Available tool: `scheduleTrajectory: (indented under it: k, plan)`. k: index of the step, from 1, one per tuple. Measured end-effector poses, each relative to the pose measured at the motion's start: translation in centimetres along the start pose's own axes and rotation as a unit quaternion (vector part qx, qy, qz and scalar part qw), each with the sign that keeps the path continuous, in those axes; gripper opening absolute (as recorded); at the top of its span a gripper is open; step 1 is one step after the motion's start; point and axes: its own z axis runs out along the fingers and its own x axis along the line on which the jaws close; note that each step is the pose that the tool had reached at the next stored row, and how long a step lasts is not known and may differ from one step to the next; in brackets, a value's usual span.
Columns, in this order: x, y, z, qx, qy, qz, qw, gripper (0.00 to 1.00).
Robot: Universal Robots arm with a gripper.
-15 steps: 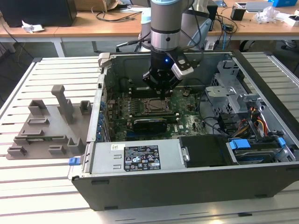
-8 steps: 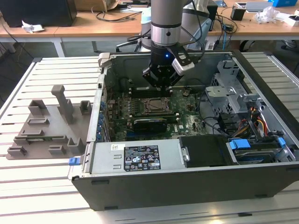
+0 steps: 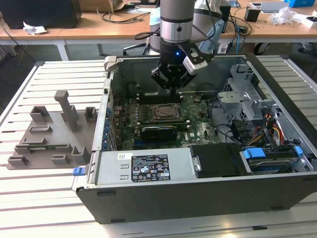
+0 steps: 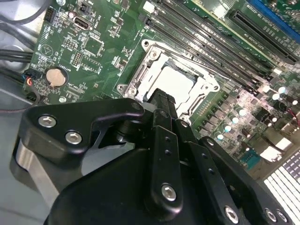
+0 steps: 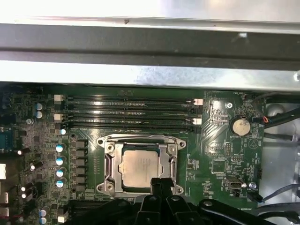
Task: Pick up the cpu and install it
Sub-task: 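Install the first cpu locking lever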
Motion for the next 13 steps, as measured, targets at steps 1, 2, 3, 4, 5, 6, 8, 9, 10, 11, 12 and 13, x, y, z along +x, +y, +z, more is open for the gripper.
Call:
scheduleTrajectory:
  k: [1, 2, 3, 4, 5, 6, 8, 9, 10, 11, 12, 13]
  plan:
    - [0.0, -0.02, -0.24, 0.0, 0.0, 0.0, 1.0, 0.11]
    - [-0.01, -0.05, -0.67, 0.0, 0.0, 0.0, 1.0, 0.11]
    - [-0.01, -0.06, -0.8, 0.0, 0.0, 0.0, 1.0, 0.11]
    - [-0.01, -0.07, -0.9, 0.0, 0.0, 0.0, 1.0, 0.11]
    - [-0.01, -0.07, -0.96, -0.0002, -0.0001, 0.0, 1.0, 0.11]
    - [-0.01, -0.06, -0.96, -0.0006, -0.0001, 0.0, 1.0, 0.11]
    - [-0.01, -0.07, -0.97, -0.0005, 0.0, 0.0, 1.0, 0.11]
    - [-0.01, -0.07, -0.97, -0.0005, 0.0, 0.0, 1.0, 0.11]
    - [-0.01, -0.07, -0.97, -0.0005, 0.0, 0.0, 1.0, 0.11]
    - [-0.01, -0.07, -0.97, -0.0006, 0.0, 0.0, 1.0, 0.11]
    - [-0.01, -0.07, -0.97, -0.0006, 0.0, 0.0, 1.0, 0.11]
    - [-0.01, -0.07, -0.97, -0.0006, 0.0, 0.0, 1.0, 0.11]
